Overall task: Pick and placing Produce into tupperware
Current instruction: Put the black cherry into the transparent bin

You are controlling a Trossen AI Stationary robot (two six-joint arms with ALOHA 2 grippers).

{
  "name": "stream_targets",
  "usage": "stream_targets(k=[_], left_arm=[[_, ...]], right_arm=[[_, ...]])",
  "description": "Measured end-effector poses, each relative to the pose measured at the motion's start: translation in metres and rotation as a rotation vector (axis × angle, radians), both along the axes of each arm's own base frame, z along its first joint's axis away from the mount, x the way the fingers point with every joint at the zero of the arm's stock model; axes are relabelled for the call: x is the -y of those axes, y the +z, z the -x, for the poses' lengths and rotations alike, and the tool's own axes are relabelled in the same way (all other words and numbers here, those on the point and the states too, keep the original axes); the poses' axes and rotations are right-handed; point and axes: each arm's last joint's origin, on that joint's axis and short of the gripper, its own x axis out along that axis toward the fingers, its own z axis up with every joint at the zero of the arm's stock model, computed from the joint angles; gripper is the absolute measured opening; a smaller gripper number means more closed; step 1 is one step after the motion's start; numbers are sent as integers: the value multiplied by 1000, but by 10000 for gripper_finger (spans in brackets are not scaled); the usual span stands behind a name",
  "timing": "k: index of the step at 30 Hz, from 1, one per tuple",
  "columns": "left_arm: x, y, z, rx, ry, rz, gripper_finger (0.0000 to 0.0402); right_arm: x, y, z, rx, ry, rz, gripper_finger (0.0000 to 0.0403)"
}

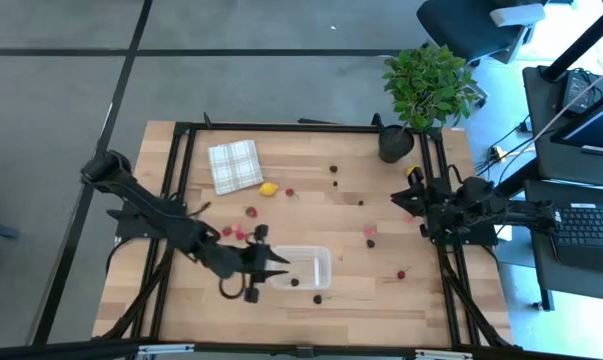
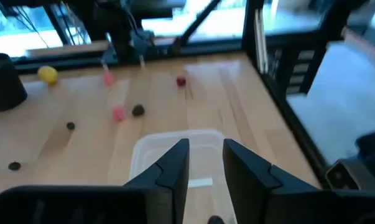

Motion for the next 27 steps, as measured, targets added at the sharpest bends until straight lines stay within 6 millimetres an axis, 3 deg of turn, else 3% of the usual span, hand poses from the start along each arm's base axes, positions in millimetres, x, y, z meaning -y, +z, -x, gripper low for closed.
stream_targets(k=[7, 15, 21, 27], left_arm=[[-43, -49, 41, 157, -34, 204, 83], [-79, -86, 70, 234, -103, 317, 74], [-87, -93, 72, 224, -74, 266, 67], [-88, -94, 72, 227, -42, 189, 62]], right_arm=[[-9, 28, -15, -72, 76, 111, 60], [-21, 37, -66, -401, 11, 202, 60], [-40, 48, -103, -608, 25, 229, 60], [-77, 60, -128, -751, 43, 264, 60]])
